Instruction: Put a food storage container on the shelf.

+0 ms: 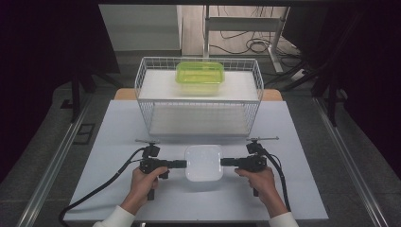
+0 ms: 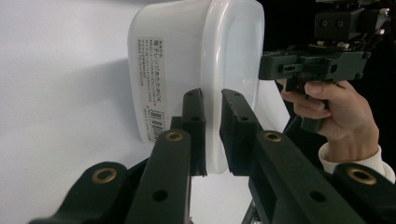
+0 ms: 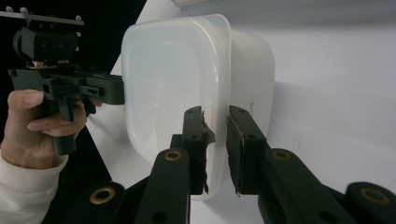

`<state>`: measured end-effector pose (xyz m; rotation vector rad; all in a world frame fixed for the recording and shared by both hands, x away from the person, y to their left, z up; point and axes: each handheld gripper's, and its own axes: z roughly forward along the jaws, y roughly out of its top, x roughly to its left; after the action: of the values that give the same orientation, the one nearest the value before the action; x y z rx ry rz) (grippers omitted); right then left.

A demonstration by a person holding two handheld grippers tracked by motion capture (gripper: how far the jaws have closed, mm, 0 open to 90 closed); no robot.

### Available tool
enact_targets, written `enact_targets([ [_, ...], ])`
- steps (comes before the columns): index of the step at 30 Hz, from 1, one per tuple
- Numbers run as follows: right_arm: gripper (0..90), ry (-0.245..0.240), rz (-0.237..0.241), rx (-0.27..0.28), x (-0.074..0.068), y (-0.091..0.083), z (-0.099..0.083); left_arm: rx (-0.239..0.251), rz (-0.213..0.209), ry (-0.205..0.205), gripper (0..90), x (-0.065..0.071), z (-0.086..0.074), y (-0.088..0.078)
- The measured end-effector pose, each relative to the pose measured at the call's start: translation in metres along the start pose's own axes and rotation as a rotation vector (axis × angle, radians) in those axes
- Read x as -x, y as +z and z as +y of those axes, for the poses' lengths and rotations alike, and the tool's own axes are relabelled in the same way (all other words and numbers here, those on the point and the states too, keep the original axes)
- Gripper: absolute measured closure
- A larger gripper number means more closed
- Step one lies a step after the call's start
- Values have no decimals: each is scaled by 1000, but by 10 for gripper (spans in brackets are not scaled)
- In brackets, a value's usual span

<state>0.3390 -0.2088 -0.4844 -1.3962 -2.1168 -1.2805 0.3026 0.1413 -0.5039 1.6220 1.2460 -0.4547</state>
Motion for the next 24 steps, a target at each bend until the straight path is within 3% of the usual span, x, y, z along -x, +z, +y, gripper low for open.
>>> enact_targets([
  [9, 782, -35, 24, 13, -5, -2, 1, 13, 19, 27, 798, 2, 1, -3],
  [14, 785, -60, 34, 35, -9, -6, 2, 27, 6, 45, 798, 5, 2, -7],
  [24, 791, -120, 58, 84, -29, -14, 7, 66, 1, 111, 797, 17, 9, -25],
])
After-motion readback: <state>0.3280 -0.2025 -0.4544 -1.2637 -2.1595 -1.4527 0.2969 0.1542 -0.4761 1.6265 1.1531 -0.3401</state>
